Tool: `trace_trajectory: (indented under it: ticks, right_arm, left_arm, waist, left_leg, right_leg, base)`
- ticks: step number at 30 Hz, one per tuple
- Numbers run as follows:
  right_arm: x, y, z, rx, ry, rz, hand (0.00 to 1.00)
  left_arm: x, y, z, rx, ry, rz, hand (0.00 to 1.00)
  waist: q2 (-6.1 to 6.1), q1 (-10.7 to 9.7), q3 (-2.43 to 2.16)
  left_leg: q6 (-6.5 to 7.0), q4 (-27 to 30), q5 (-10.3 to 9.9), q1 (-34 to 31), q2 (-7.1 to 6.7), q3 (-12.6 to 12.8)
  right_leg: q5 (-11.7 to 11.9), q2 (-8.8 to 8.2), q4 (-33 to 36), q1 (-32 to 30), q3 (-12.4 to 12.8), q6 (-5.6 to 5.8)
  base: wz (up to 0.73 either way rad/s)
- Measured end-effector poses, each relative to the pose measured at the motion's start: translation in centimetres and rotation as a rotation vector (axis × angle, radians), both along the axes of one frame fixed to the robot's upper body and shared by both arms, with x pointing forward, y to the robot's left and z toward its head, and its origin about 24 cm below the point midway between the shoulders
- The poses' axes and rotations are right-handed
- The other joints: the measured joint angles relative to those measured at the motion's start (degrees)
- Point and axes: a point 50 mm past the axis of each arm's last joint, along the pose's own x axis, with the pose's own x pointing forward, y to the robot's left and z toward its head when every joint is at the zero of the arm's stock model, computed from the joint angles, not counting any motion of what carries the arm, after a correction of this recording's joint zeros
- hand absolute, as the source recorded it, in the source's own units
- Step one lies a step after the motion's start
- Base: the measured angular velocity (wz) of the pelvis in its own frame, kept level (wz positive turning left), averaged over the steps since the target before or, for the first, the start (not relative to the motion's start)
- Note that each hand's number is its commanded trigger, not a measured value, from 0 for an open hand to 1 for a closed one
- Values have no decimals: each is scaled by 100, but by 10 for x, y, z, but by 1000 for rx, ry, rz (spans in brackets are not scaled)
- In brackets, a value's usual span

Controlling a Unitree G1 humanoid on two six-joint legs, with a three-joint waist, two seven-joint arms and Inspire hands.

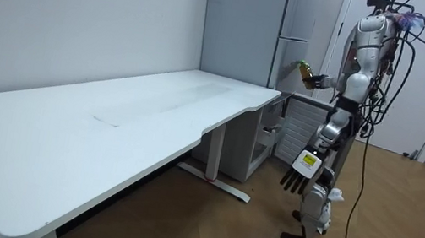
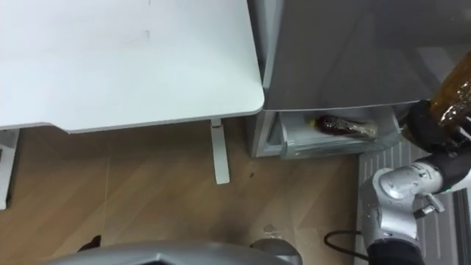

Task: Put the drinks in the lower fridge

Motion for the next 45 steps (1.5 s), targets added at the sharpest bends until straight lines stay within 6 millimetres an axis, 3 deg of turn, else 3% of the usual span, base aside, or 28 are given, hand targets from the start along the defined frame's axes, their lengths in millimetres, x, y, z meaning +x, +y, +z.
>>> trace_trajectory:
  ticks: [8, 14, 18, 23, 29, 31, 34, 38, 42, 45]
  right_arm:
    - [2, -3, -19, 223, -7, -113, 100]
    - [9, -3, -29, 312, 4, -166, 100]
    - [13, 0, -40, 385, 27, -183, 100]
    - [35, 11, -41, 506, -16, -198, 100]
    - [69, 27, -30, 583, -76, -98, 100]
    - [84, 33, -24, 659, -133, -91, 100]
    - [96, 38, -18, 730, -187, -61, 100]
    - [101, 33, -15, 739, -194, -6, 100]
    - [117, 27, 4, 704, -221, 41, 100]
    - [129, 23, 19, 686, -231, 59, 100]
  left_arm:
    - [-5, 5, 1, 17, 45, -44, 0]
    - [7, 3, 0, 2, 32, -61, 0]
    - [29, 1, 1, -6, -18, -75, 0]
    - [57, -6, 3, -8, -59, -147, 0]
    - [95, -12, 10, 8, -152, -147, 0]
    - [108, -14, 13, 13, -180, -147, 0]
    - [117, -17, 15, 29, -204, -168, 0]
    - [118, -16, 16, 46, -208, -164, 0]
    - [125, -16, 18, 72, -227, -146, 0]
    - [129, -15, 20, 87, -236, -158, 0]
  waist:
    - [47, 18, -50]
    - [182, 43, -39]
    - [244, 251, 12]
    - [193, 447, 57]
    - [166, 640, 135]
    - [90, 661, 181]
    - [29, 731, 222]
    - [21, 718, 227]
    - [-79, 779, 280]
    - [-103, 739, 292]
  left_leg:
    - [1, 289, 3, -505, -33, -282]
    - [17, 422, 49, -896, -31, -422]
    - [40, 584, 87, -1337, -38, -425]
    - [65, 795, 208, -1995, -60, -402]
    - [55, 1095, 281, -2826, -78, -487]
    - [49, 1139, 378, -3080, -139, -499]
    - [46, 1300, 391, -3456, -140, -506]
    - [56, 1502, 396, -3888, -179, -579]
    - [86, 1674, 413, -4384, -229, -456]
    - [91, 1801, 416, -4623, -221, -429]
  right_leg:
    - [10, -35, 42, -304, -318, -15]
    - [13, -82, 151, -604, -464, -22]
    - [13, -113, 393, -1054, -455, -23]
    - [23, -175, 789, -1847, -432, -43]
    - [-26, -241, 1249, -2661, -499, -121]
    - [-70, -323, 1452, -2992, -533, -143]
    - [-78, -336, 1607, -3351, -537, -157]
    - [-113, -400, 1816, -3756, -607, -168]
    - [-179, -479, 2219, -4403, -434, -162]
    - [-181, -520, 2340, -4637, -436, -173]
  base:
    - [19]
    - [13]
    - [1]
    - [1]
    - [11]
    - [19]
    - [5]
    - [11]
    - [-6]
    - [-3]
